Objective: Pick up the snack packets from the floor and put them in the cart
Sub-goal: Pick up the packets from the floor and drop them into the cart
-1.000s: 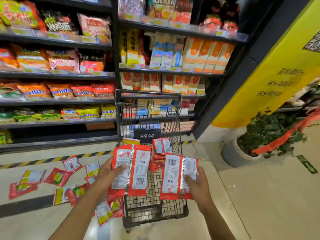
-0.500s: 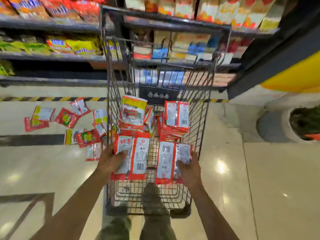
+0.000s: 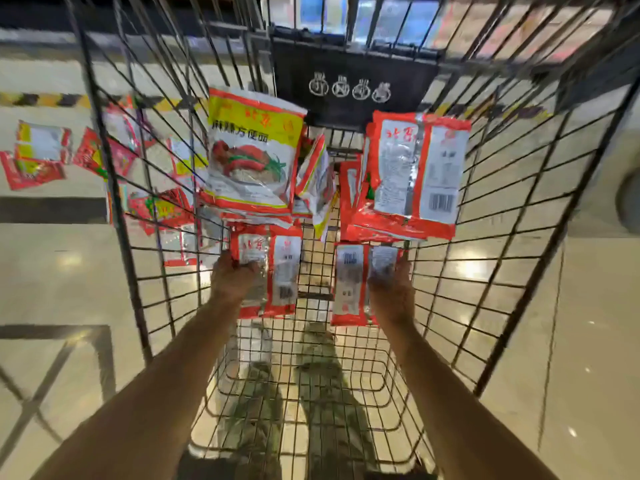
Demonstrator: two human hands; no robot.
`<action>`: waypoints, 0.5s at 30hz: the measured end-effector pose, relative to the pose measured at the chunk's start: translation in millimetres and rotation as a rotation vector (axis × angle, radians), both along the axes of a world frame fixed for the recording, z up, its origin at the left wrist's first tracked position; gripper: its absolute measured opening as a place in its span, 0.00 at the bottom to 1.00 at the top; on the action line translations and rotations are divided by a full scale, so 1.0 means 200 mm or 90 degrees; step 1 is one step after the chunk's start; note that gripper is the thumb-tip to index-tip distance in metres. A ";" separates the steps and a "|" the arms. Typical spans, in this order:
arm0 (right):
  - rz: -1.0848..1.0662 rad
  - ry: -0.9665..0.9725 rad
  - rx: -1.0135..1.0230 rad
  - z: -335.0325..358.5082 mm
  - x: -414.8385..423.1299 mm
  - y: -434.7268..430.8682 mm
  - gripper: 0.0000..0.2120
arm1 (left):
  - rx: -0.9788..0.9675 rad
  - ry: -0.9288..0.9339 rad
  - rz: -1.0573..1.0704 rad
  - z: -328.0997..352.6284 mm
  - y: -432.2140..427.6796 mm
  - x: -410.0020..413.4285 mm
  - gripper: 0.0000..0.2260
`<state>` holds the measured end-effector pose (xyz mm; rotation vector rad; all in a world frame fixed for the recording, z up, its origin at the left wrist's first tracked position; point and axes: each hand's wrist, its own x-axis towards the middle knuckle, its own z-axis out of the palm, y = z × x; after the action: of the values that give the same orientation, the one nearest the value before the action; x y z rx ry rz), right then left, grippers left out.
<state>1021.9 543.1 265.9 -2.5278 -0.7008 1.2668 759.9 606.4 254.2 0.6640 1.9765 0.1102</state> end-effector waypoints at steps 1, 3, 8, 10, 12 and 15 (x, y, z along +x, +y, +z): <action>0.014 -0.014 -0.022 -0.04 0.01 0.00 0.20 | -0.024 -0.022 0.013 -0.02 0.00 0.01 0.17; 0.022 -0.033 -0.044 -0.10 0.02 0.00 0.21 | -0.028 -0.002 0.011 -0.02 0.02 0.06 0.18; 0.034 -0.096 -0.033 -0.16 -0.01 -0.03 0.19 | 0.065 0.109 -0.107 -0.01 -0.01 0.10 0.24; 0.050 -0.111 0.018 -0.13 -0.03 -0.04 0.22 | 0.076 0.107 -0.158 0.06 -0.03 0.13 0.31; 0.102 -0.135 0.048 -0.02 -0.04 -0.04 0.28 | 0.115 0.111 -0.212 0.18 -0.05 0.14 0.34; 0.173 -0.145 0.138 0.23 -0.07 -0.02 0.25 | 0.269 0.106 -0.384 0.49 -0.06 0.10 0.32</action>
<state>1008.0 538.6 310.9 -2.4792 -1.1974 0.9220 778.9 595.1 351.9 1.5585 1.8350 0.1059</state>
